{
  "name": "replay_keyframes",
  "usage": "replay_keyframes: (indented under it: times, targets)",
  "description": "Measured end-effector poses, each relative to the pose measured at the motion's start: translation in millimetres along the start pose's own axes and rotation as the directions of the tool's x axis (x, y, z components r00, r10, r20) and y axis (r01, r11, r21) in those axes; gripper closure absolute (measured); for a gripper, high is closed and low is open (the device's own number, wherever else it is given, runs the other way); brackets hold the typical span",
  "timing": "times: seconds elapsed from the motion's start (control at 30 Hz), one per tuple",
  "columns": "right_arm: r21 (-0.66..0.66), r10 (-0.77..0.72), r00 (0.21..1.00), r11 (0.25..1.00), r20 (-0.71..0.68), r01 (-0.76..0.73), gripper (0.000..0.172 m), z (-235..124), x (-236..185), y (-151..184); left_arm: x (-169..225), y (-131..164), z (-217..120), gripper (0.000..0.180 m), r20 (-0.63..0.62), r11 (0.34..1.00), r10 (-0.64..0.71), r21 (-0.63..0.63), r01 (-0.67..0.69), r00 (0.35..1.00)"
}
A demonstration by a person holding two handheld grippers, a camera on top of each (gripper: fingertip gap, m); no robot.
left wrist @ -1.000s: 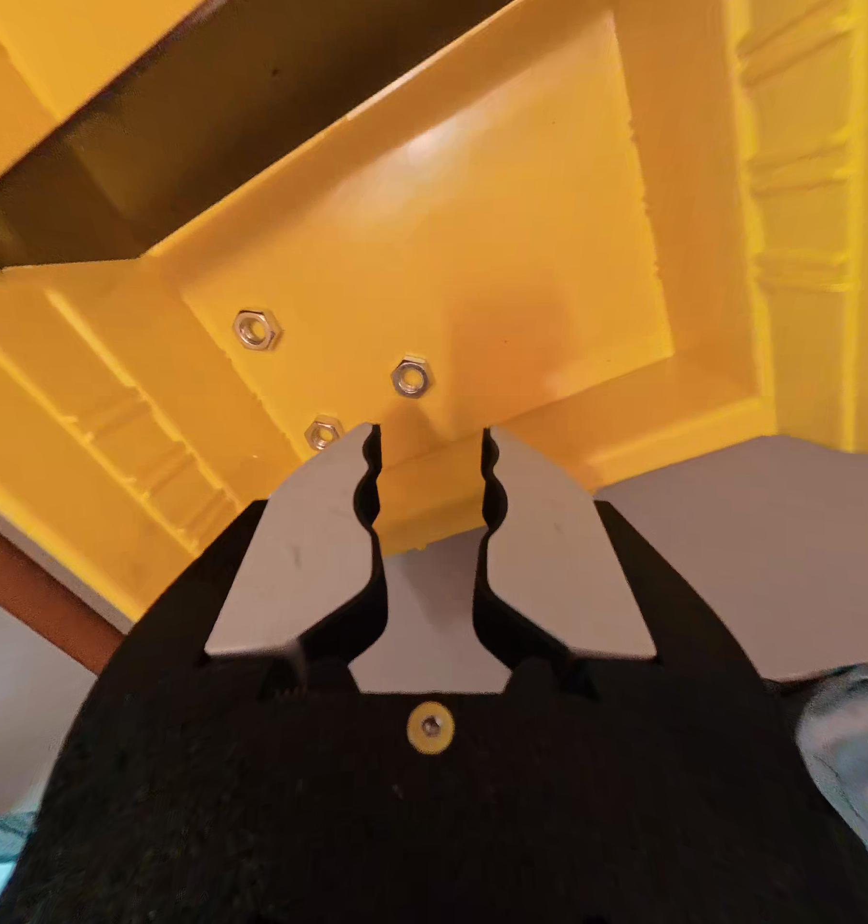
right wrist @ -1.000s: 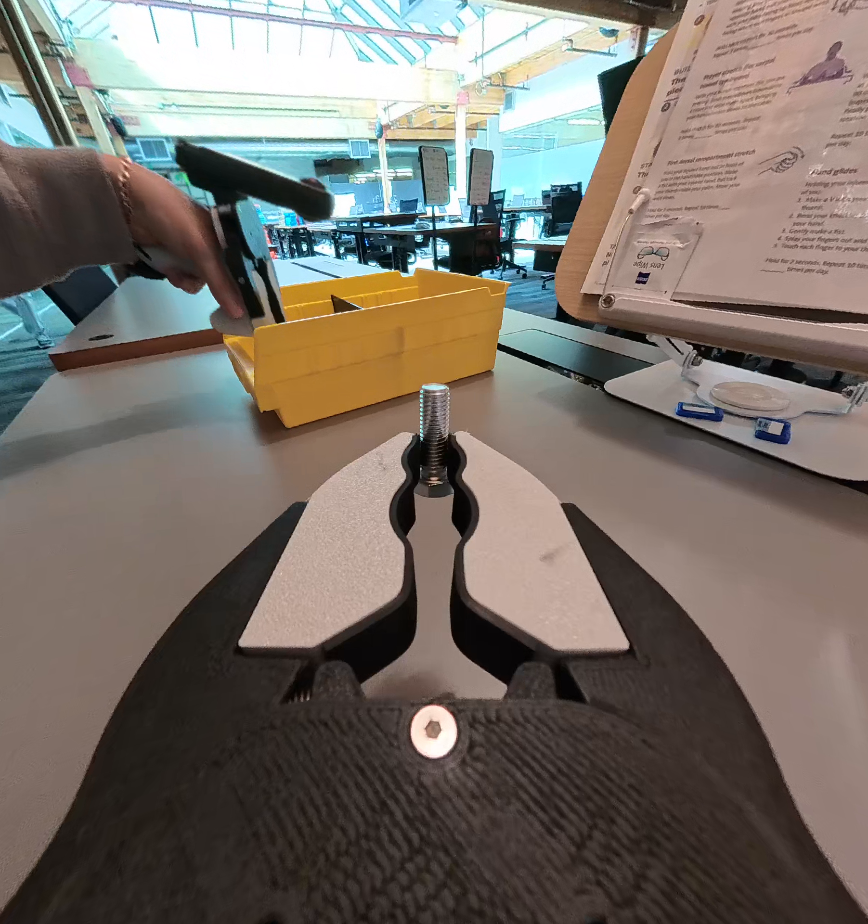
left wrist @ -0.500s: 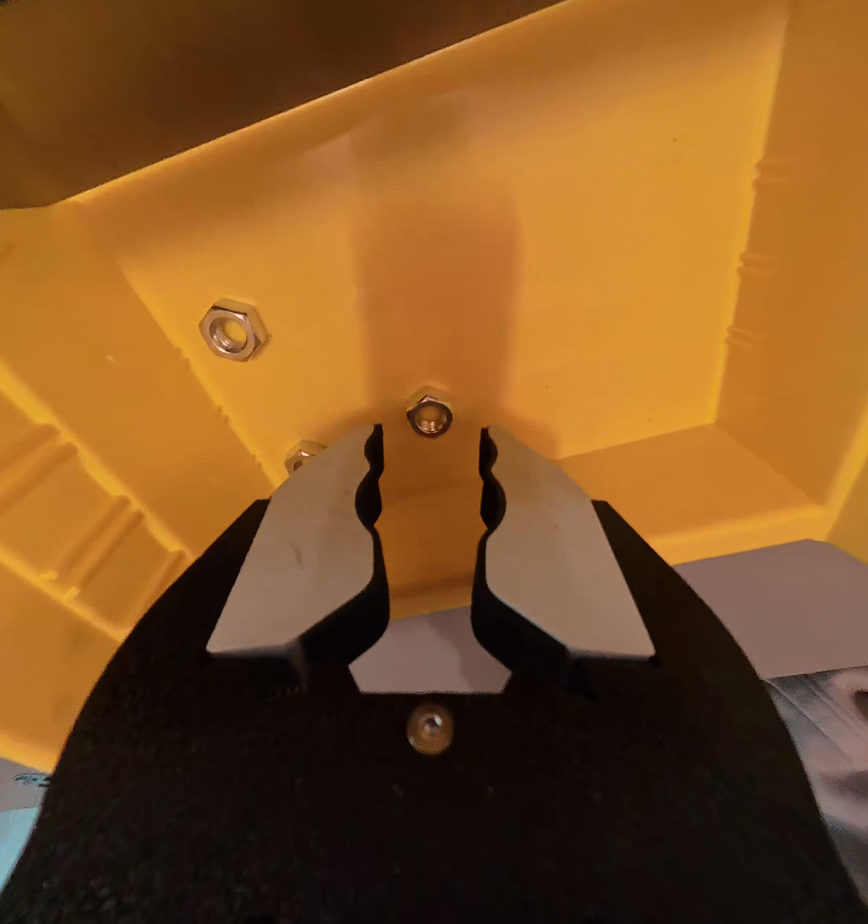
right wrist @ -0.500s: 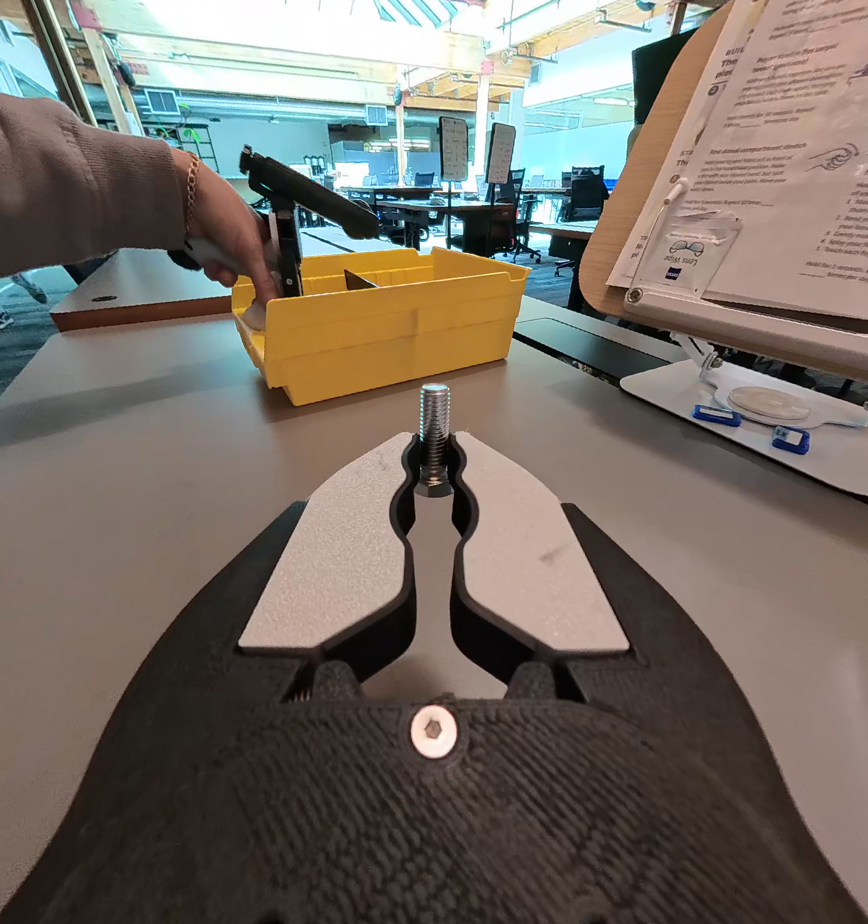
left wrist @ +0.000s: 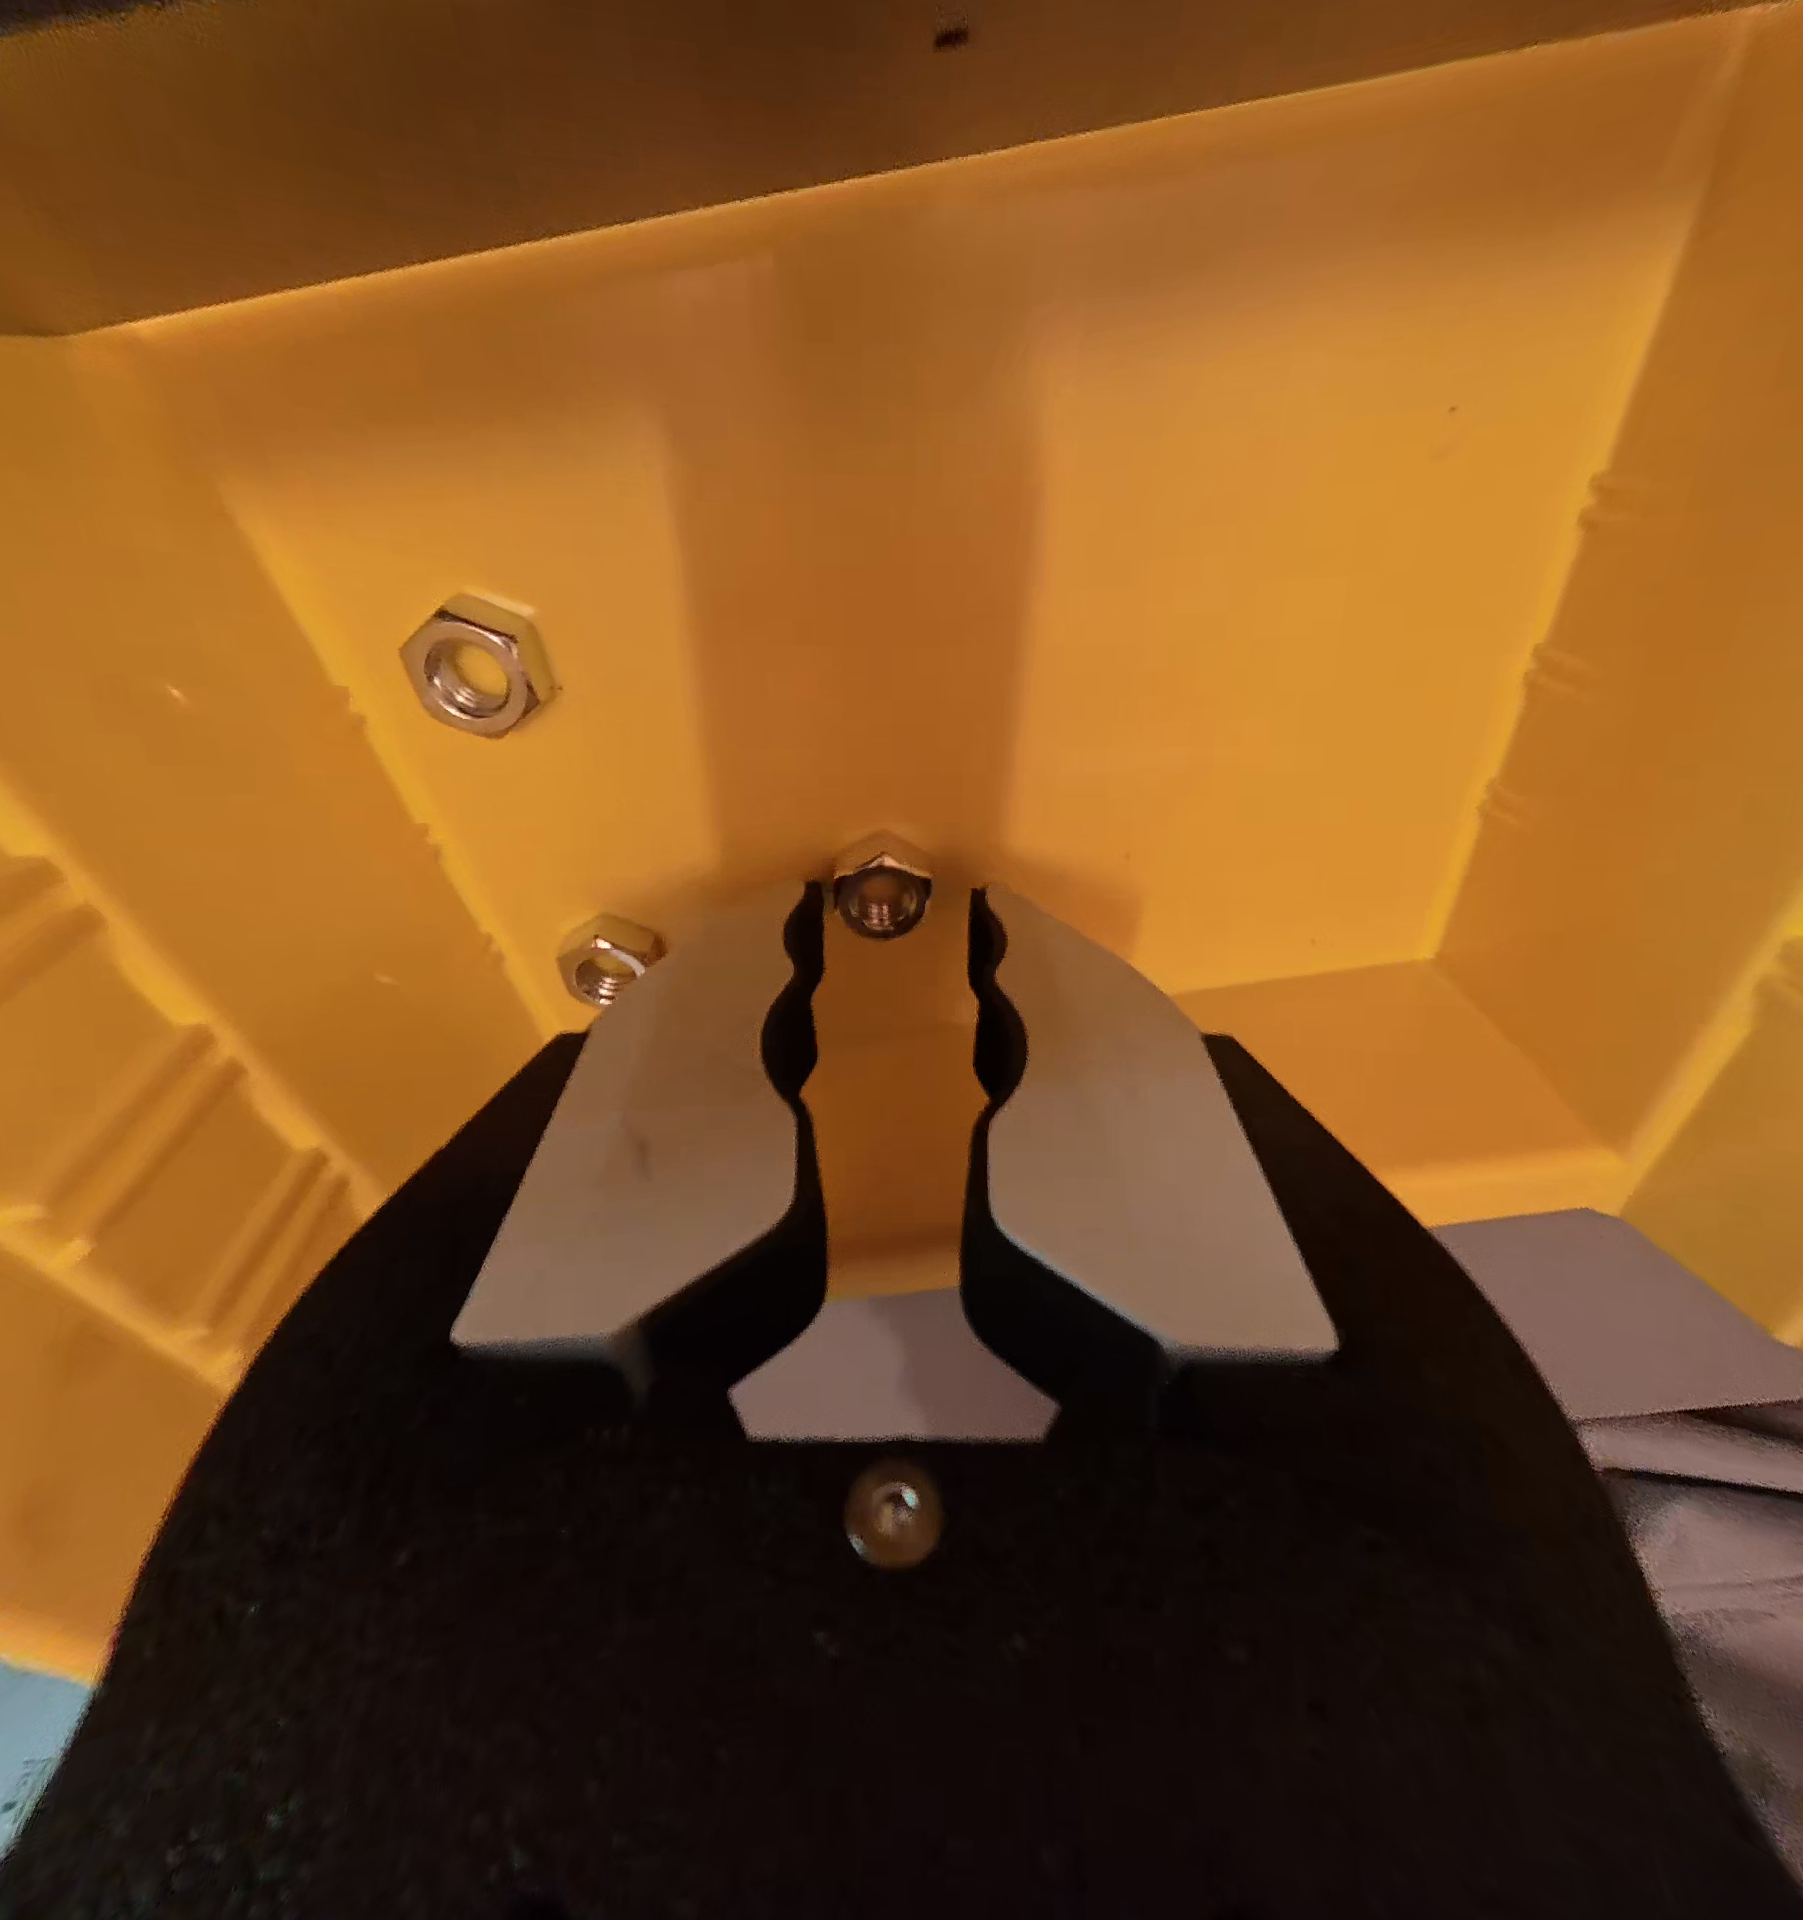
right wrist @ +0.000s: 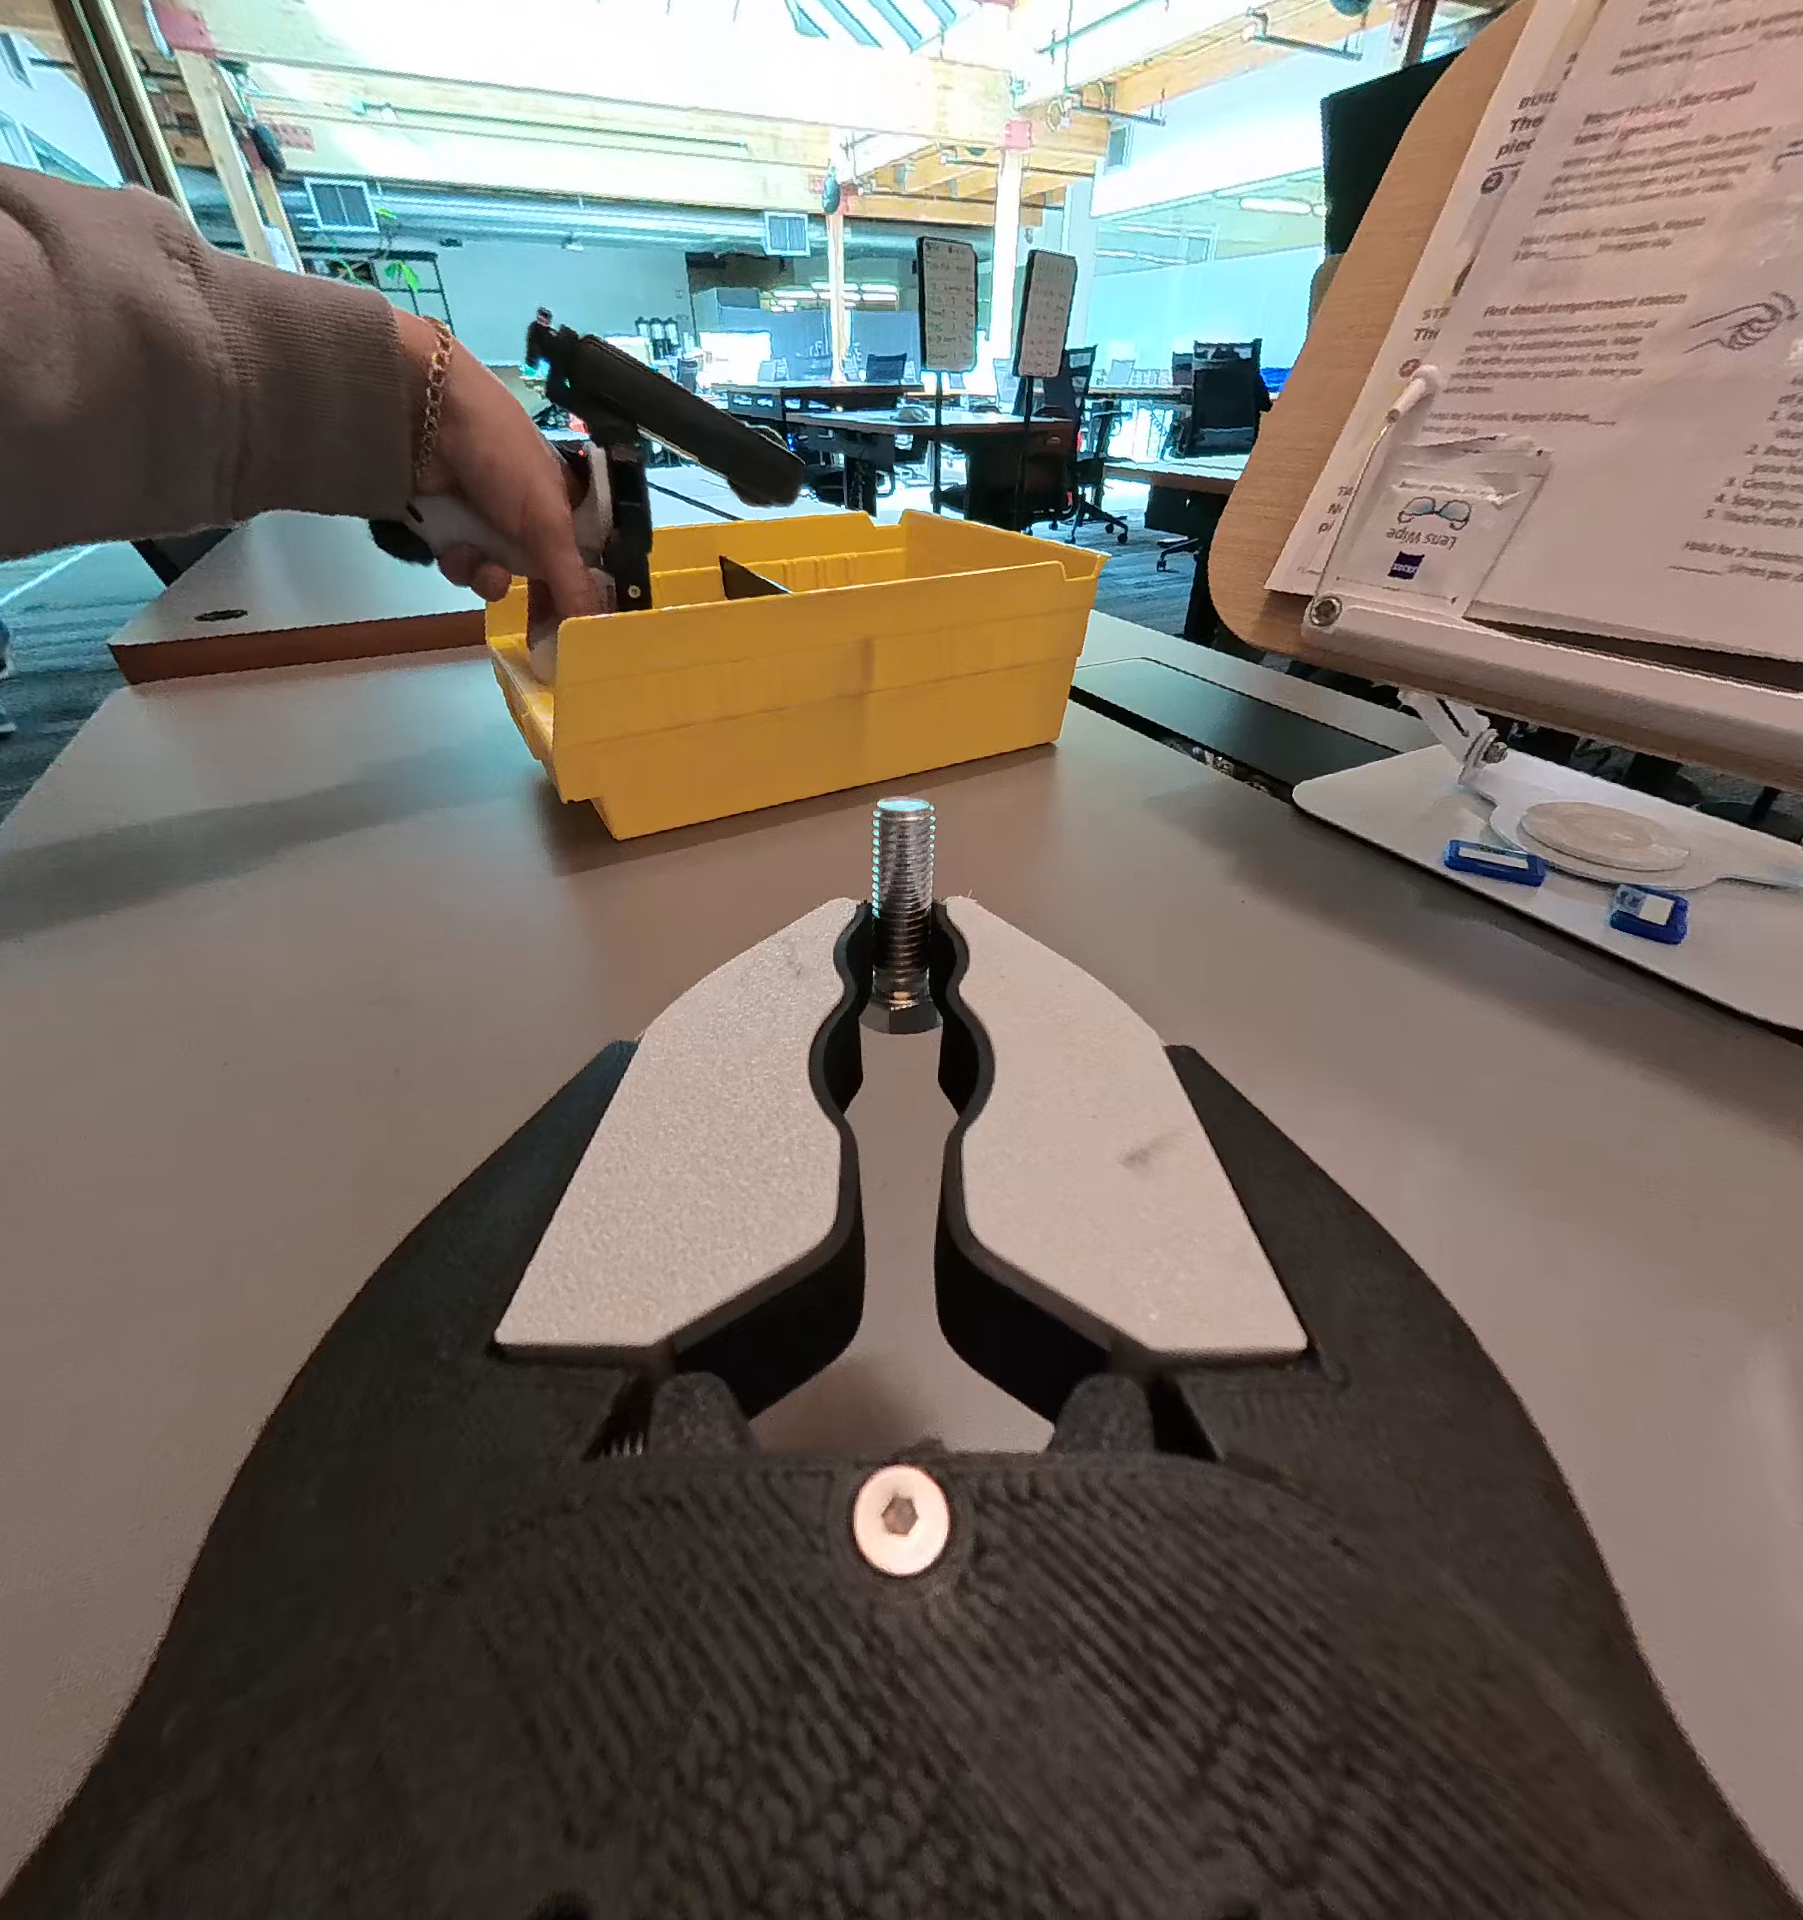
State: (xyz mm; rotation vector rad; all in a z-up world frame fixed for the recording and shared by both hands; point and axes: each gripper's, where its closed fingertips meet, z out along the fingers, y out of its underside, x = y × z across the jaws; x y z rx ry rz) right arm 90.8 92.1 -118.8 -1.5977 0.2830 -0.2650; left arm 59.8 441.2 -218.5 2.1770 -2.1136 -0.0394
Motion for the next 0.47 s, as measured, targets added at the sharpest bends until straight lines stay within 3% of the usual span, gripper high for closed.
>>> replay_keyframes:
  times: [0.03,0.2,0.33,0.47]
  targets:
    - [0.0,-0.002,1.0,1.0,0.0,0.002,0.162,0,0,0,1,-1,1,0.157,-0.002,1.0,-0.007,0.0,0.007,1.0]
    - [-0.001,-0.003,1.0,1.0,0.0,0.003,0.162,0,0,0,-2,-2,2,0.164,0.021,0.999,-0.034,-0.004,0.034,0.999]
    - [-0.009,-0.013,1.0,1.0,0.001,0.013,0.162,1,-2,1,-4,-7,-1,0.164,0.055,0.998,0.025,0.061,-0.028,0.998]
    - [-0.028,-0.028,1.0,0.999,0.003,0.028,0.162,2,-4,3,12,-13,-42,0.164,0.028,0.971,0.144,0.188,-0.147,0.989]
